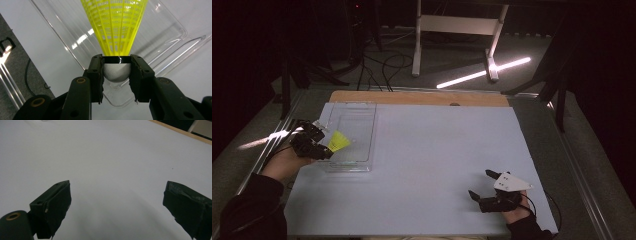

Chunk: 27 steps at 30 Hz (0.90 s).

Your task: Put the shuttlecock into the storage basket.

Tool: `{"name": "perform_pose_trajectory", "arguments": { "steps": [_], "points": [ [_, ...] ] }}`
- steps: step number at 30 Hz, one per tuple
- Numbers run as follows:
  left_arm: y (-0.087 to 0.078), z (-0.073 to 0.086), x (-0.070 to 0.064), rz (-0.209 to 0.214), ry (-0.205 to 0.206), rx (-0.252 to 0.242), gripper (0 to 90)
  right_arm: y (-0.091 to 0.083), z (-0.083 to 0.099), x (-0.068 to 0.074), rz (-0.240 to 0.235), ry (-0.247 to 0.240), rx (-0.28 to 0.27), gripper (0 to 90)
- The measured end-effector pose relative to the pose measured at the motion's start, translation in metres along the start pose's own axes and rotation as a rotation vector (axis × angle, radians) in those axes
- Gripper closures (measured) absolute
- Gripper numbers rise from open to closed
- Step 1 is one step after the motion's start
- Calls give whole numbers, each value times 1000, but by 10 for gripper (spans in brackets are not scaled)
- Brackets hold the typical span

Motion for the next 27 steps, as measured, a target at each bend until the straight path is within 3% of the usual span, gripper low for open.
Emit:
{"name": "perform_pose_trajectory", "arguments": {
  "steps": [17,22,24,27],
  "points": [
    [2,-4,1,5,-8,32,647,0,0,0,-1,2,-2,81],
    [-2,-7,1,24,-25,7,482,0,0,0,0,2,-2,81],
    [-8,-9,1,13,-28,-9,470,0,0,0,-1,2,-2,81],
    [-12,-10,1,0,-36,-19,378,0,0,0,-2,2,-2,81]
  ]
}}
Point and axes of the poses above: each handheld gripper's, and its own axes: y roughly forward along the jaws, z roughly out of its underside, x roughly to its left, the point moved 6 cm from there along y, roughly forward along the jaws, and after that the axes turned 1 degree about -z, right-handed, at the moved point
